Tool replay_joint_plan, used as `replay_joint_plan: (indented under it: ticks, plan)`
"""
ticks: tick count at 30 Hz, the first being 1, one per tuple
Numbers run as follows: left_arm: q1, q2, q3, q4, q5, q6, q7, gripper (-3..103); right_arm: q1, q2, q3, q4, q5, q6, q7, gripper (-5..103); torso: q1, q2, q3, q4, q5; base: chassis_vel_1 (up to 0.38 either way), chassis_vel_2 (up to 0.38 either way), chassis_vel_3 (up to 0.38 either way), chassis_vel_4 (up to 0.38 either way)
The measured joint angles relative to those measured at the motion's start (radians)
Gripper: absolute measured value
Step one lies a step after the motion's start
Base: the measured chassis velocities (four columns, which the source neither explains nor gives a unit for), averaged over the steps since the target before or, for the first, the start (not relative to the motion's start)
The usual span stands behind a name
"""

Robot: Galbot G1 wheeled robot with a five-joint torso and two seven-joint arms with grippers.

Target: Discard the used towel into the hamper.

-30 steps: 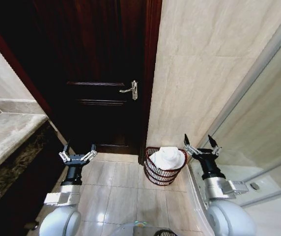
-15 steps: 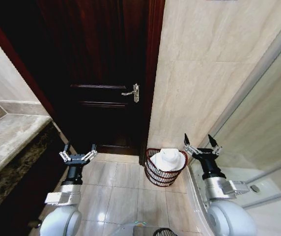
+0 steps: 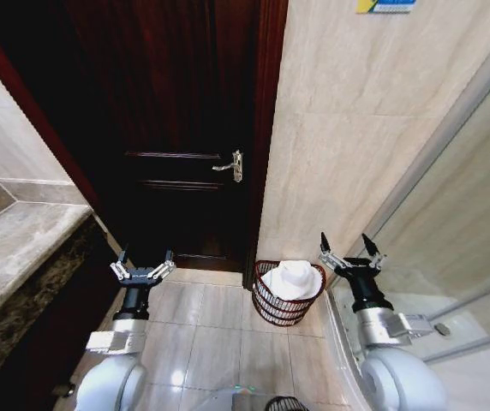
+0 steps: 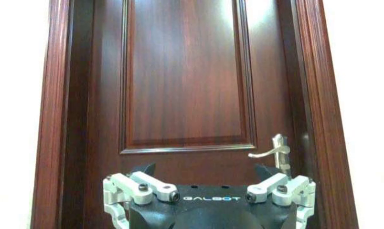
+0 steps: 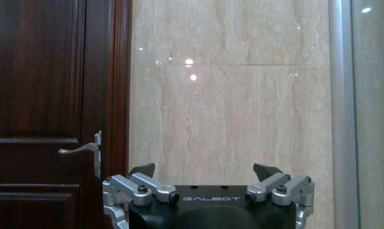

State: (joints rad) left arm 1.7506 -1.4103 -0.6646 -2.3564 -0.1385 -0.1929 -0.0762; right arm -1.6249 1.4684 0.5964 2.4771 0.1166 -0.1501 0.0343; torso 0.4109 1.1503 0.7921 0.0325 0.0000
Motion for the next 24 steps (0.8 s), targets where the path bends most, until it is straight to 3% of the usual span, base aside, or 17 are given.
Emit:
replay_joint_plan:
  ticks: [14,24]
  plan:
    - [0.002,0.003,-0.013,-0.001,-0.014,-0.003,0.001,100,0.008,-0.002,0.002,0.009,0.011,-0.023,0.001,100,0.033,0.072,0.039,0.0000,0.0000,0.000,0.000,0.000,0.000]
    - [0.002,0.005,-0.026,0.003,-0.019,-0.009,0.002,100,0.009,-0.007,0.026,0.003,0.051,-0.088,-0.022,100,0.055,0.122,0.067,0.0000,0.0000,0.000,0.000,0.000,0.000]
